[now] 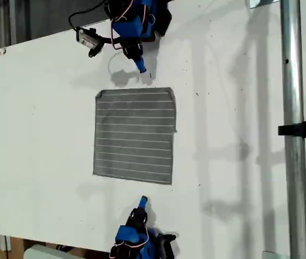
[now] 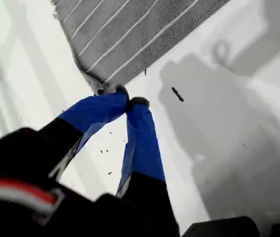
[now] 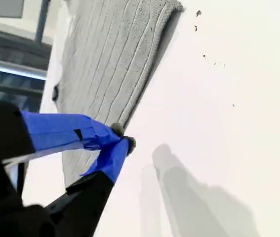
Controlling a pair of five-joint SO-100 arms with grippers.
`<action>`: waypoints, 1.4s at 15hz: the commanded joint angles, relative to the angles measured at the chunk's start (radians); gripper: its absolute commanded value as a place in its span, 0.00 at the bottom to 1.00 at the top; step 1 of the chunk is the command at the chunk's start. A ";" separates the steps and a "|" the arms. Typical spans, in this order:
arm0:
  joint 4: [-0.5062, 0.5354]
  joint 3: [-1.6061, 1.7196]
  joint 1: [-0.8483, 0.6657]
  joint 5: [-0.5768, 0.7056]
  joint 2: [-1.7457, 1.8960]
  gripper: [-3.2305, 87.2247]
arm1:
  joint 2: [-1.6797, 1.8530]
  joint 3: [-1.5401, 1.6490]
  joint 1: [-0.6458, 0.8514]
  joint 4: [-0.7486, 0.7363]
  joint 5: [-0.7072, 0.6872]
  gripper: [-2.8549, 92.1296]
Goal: Grasp corners of a towel and fold twice.
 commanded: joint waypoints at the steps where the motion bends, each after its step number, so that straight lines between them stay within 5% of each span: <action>1: 0.002 -0.005 -0.011 0.005 0.005 0.01 | 0.008 -0.011 -0.003 -0.002 -0.011 0.08; 12: 0.002 -0.005 -0.026 0.005 0.005 0.01 | 0.008 -0.008 0.040 -0.011 -0.008 0.04; 14: 0.002 -0.005 -0.206 -0.218 0.005 0.01 | 0.008 -0.002 0.032 -0.029 0.044 0.03; 16: 0.003 -0.005 -0.307 -0.299 0.005 0.01 | 0.008 0.002 0.006 -0.075 0.092 0.03; 17: 0.003 -0.005 -0.307 -0.321 0.005 0.01 | 0.008 0.002 0.002 -0.084 0.086 0.03; 21: 0.003 -0.005 -0.064 -0.831 0.005 0.01 | 0.008 0.000 -0.069 -0.091 0.084 0.03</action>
